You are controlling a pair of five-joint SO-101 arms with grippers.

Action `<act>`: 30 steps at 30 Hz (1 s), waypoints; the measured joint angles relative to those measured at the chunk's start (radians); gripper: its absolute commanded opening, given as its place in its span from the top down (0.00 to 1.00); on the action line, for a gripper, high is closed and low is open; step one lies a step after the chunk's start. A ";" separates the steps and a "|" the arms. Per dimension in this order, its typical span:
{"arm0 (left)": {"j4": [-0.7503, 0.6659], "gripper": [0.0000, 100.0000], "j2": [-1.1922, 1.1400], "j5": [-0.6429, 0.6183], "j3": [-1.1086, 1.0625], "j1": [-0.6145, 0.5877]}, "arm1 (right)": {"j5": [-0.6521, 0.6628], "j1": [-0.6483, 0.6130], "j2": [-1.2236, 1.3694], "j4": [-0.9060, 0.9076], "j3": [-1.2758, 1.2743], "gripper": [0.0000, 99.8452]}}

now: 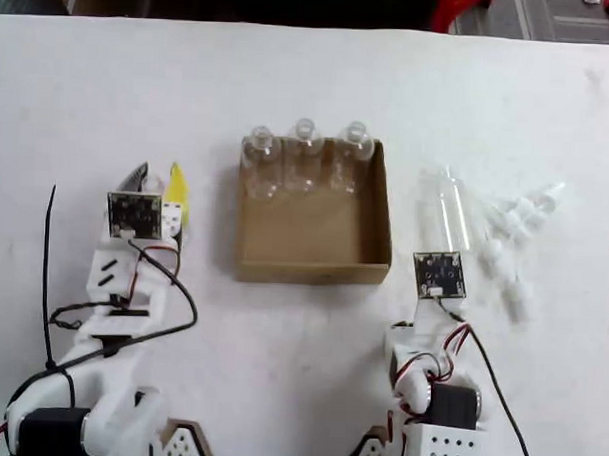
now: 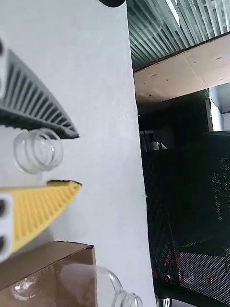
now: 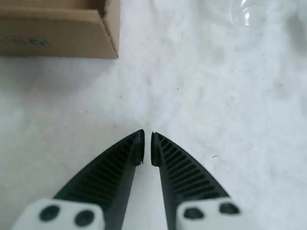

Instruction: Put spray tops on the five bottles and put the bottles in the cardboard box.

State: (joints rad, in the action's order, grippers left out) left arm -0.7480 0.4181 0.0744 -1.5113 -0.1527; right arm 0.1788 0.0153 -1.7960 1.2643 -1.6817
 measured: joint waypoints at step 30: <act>0.020 0.98 0.110 -0.005 -0.011 0.037 | 0.000 0.000 0.000 0.000 0.000 0.98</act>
State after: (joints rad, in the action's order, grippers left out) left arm -0.7281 0.5286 0.0698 -1.5221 -0.1158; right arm 0.1788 0.0153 -1.7960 1.2643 -1.6817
